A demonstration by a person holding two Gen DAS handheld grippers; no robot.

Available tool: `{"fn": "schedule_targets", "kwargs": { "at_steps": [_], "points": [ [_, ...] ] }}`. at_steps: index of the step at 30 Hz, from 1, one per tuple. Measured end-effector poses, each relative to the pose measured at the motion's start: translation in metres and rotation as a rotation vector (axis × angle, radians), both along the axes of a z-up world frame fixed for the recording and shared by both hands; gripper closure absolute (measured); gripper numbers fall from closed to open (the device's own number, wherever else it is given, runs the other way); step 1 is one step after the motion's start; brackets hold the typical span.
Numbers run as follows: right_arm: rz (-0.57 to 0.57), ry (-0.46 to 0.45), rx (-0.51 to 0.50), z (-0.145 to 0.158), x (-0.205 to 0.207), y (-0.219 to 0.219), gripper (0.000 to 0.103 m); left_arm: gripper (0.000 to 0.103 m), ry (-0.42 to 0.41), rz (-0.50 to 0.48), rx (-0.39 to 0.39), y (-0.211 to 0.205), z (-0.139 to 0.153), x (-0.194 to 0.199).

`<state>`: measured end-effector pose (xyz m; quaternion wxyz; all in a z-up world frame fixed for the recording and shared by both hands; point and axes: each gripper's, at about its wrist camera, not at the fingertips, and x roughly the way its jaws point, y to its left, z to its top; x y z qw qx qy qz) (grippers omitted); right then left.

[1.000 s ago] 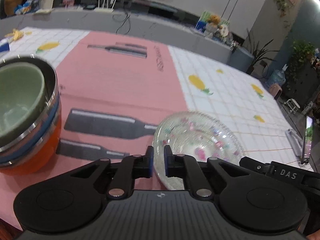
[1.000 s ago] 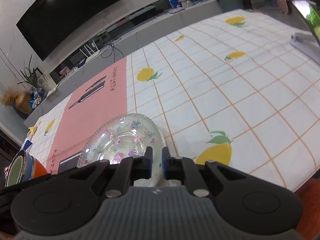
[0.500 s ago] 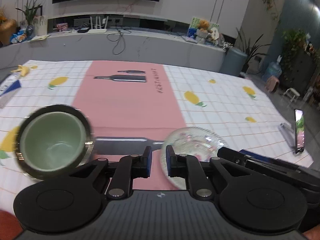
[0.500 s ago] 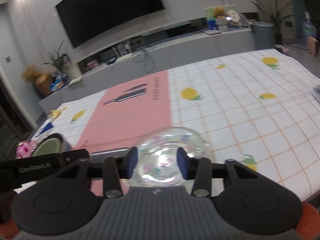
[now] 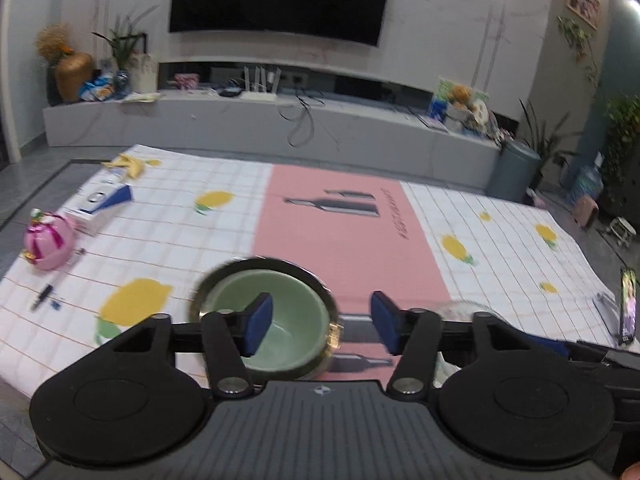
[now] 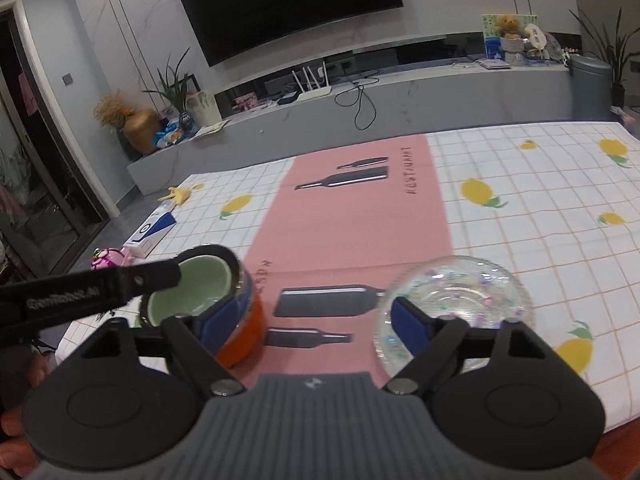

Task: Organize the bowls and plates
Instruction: 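Open both tools and move them to the rim of the bowl stack, then close both tools on the steel bowl stack rim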

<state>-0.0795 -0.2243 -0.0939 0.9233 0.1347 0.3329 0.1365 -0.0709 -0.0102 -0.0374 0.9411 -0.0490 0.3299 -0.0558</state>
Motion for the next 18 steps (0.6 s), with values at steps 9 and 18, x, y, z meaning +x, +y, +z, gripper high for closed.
{"fn": "schedule_targets", "kwargs": {
  "at_steps": [9,18],
  "points": [
    [-0.015,0.142,0.095,-0.006,0.032,0.031,0.007,0.024,0.061,0.173,-0.130,0.064,-0.017,0.008],
    [0.008,0.276,0.169,-0.037,0.058,0.059,0.007,0.024,0.158,0.259,-0.314,0.105,-0.056,0.022]
  ]
}}
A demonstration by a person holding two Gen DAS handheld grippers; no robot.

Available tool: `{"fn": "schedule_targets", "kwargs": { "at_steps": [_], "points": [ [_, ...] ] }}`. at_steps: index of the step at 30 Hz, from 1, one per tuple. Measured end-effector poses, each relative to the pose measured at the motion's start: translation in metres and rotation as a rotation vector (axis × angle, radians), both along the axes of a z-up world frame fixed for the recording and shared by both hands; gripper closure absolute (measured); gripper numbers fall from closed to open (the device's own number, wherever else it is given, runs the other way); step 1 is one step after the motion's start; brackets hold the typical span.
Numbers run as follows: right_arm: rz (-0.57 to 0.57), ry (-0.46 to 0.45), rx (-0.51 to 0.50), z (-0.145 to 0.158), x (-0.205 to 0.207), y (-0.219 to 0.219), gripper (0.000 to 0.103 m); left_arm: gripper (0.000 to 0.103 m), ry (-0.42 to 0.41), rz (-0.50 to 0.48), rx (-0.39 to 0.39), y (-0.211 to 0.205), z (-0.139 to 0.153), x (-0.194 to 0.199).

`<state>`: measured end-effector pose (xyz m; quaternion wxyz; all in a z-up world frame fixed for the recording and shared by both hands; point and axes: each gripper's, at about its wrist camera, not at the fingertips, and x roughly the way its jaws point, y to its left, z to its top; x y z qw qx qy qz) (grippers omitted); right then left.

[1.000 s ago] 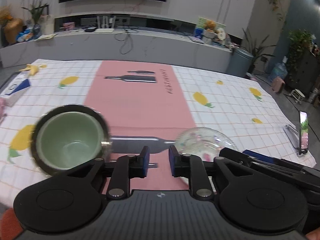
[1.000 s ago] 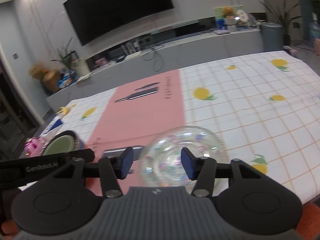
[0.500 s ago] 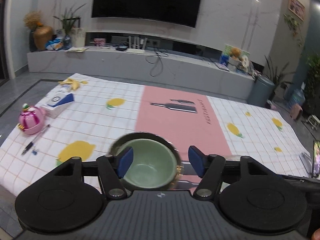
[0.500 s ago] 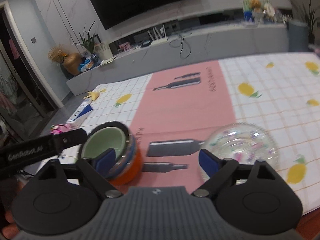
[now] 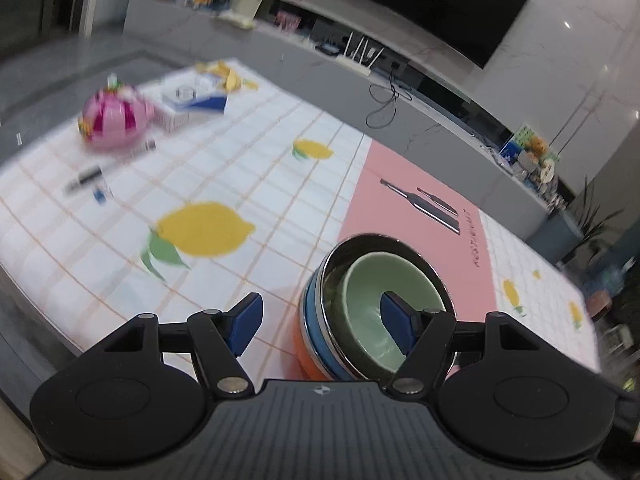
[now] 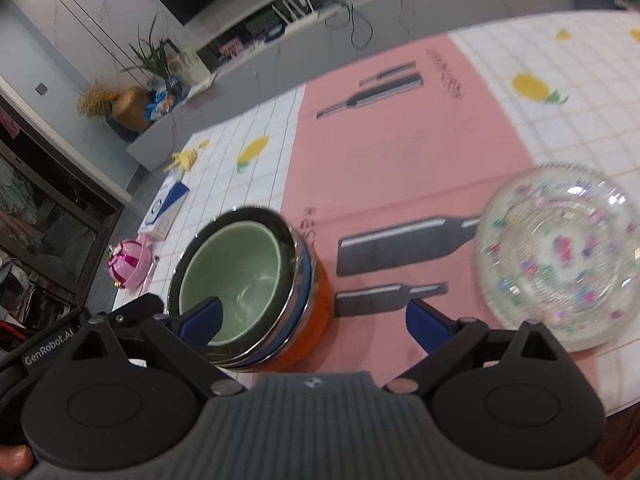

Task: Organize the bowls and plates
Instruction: 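Close both tools on the steel bowl stack rim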

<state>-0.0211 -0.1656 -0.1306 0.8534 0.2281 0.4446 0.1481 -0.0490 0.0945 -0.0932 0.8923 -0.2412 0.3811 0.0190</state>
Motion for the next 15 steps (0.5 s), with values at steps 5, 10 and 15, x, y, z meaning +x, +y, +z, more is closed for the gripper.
{"fn": "schedule_targets", "kwargs": {
  "at_steps": [5,10,15],
  "points": [
    [0.002,0.053,0.049,-0.013,0.017,0.012,0.007,0.025,0.044,0.040,-0.122,0.015,-0.024,0.011],
    [0.008,0.107,0.071,-0.028,0.036,0.022,0.010,0.026,0.059,0.052,-0.175,0.019,-0.039,0.022],
    [0.002,0.145,0.085,-0.043,0.046,0.024,0.019,0.030,0.073,0.035,-0.178,0.015,-0.052,0.032]
  ]
}}
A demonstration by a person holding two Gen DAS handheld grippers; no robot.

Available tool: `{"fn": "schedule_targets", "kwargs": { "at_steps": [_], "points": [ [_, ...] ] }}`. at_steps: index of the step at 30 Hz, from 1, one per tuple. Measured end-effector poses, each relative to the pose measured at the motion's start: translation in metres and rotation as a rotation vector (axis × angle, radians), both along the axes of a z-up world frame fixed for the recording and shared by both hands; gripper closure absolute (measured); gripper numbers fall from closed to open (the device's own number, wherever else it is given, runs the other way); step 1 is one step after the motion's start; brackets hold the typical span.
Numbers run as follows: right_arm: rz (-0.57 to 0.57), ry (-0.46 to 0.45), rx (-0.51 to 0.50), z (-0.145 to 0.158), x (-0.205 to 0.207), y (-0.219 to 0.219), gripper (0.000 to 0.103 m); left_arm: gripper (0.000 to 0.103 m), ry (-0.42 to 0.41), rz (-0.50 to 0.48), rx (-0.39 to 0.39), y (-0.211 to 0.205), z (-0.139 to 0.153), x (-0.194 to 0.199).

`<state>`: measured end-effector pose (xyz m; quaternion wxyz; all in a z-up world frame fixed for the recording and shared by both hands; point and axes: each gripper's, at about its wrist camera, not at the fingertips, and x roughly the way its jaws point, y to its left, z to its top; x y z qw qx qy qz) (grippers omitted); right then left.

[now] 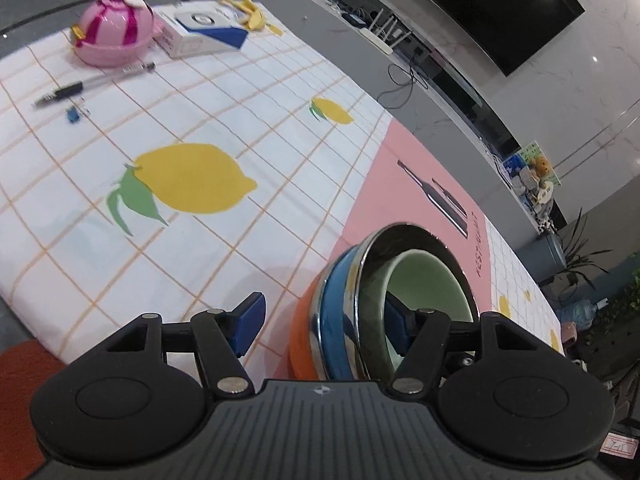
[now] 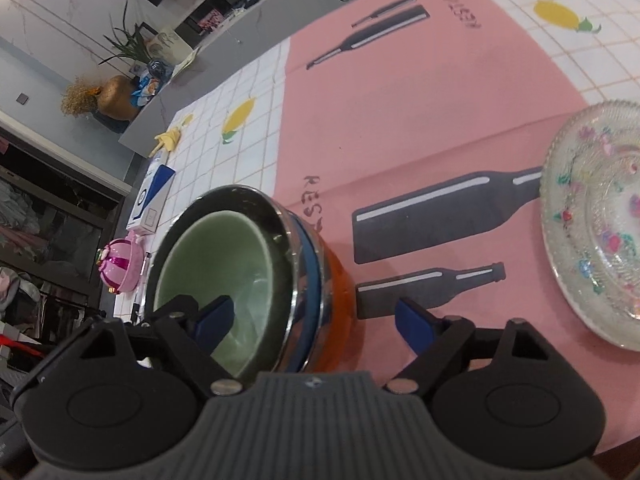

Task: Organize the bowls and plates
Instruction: 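Close both tools on the steel bowl stack rim, then lift the bowl stack with both tools and lower it onto the plates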

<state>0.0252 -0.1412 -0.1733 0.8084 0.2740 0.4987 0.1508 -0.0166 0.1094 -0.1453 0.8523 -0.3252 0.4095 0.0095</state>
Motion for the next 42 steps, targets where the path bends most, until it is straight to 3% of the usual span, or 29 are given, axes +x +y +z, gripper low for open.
{"fn": "schedule_targets", "kwargs": {
  "at_steps": [6,11,16,21,28,42],
  "points": [
    [0.000,0.033,0.021,-0.010,0.007,-0.002,0.025,0.038,0.016,-0.011,-0.016,-0.002,-0.009,0.008],
    [0.002,0.055,0.058,-0.015,0.010,-0.004,0.039,0.047,0.011,-0.027,-0.035,-0.003,-0.010,0.009],
    [0.007,0.073,0.118,-0.018,0.010,-0.005,0.052,0.050,0.018,-0.032,-0.019,-0.006,-0.009,0.012],
    [0.004,0.071,0.104,-0.015,0.008,-0.003,0.053,0.054,0.019,-0.033,0.026,-0.011,-0.004,0.012],
    [-0.010,0.095,0.108,-0.014,0.003,-0.004,0.054,0.054,0.007,-0.029,0.026,-0.013,-0.003,0.003],
    [-0.023,0.052,0.159,0.016,-0.022,-0.029,0.054,0.054,-0.051,-0.057,0.069,-0.040,0.036,-0.017]
  ]
}}
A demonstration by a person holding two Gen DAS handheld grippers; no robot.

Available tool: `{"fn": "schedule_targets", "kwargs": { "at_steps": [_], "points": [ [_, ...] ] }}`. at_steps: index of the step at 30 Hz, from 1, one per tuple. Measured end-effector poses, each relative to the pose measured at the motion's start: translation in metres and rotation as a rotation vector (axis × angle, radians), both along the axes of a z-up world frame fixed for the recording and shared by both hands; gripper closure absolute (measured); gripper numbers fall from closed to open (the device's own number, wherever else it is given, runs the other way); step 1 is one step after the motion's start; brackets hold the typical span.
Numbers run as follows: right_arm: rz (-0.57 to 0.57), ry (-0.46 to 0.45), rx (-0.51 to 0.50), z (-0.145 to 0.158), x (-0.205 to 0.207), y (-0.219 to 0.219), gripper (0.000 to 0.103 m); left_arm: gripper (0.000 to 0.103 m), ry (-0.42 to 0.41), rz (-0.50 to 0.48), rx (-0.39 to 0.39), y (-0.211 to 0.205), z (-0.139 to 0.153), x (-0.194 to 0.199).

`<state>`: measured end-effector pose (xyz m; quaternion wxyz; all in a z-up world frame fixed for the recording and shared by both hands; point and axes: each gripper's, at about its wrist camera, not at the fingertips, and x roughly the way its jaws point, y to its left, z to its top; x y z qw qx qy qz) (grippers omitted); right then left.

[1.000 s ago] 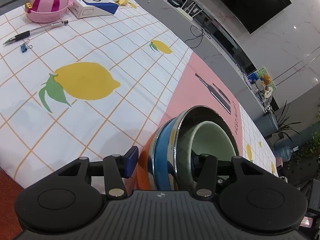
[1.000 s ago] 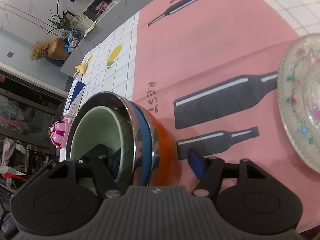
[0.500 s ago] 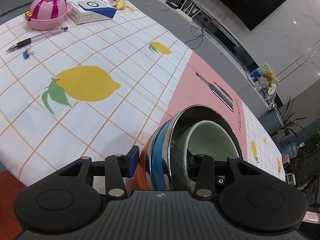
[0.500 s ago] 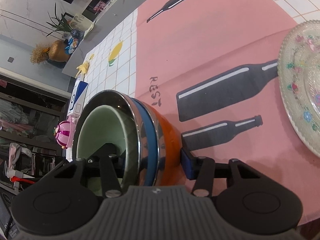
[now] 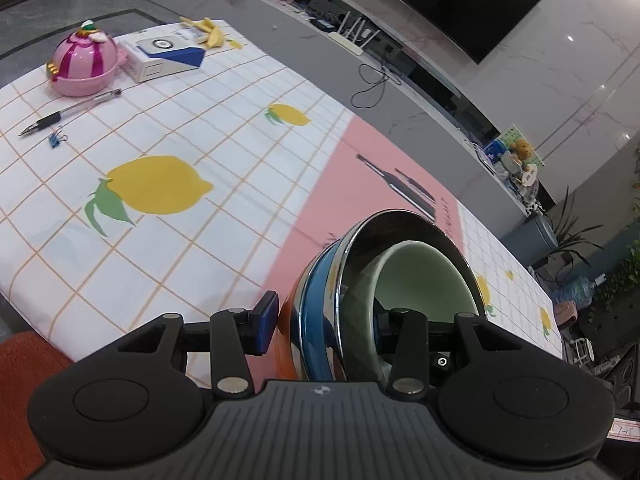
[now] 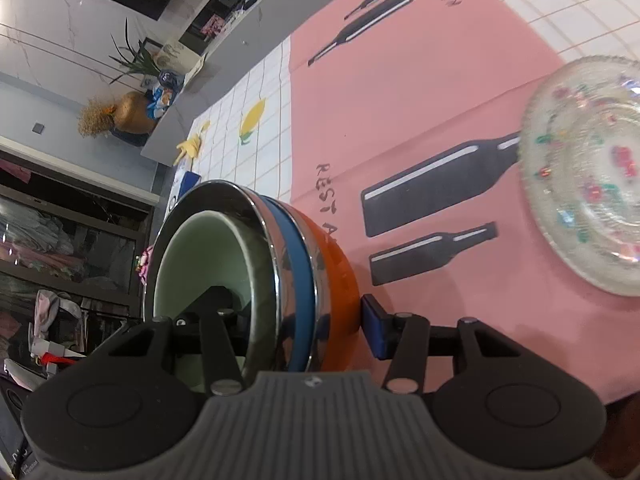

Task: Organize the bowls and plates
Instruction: 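Lift the bowl stack with both tools and lower it onto the plates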

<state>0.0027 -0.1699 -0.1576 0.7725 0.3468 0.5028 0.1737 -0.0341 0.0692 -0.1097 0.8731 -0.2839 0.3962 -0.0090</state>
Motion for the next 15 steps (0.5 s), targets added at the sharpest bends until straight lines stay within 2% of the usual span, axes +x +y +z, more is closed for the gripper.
{"fn": "schedule_targets", "kwargs": {
  "at_steps": [9,15],
  "points": [
    [-0.067,-0.038,0.021,0.017,-0.016,-0.051,0.054,0.054,-0.023,-0.081,0.019,-0.054,0.020,0.003],
    [-0.131,-0.064,0.023,0.024,-0.023,-0.100,0.054,0.054,-0.027,-0.152,0.020,-0.099,0.022,0.014]
  ]
}}
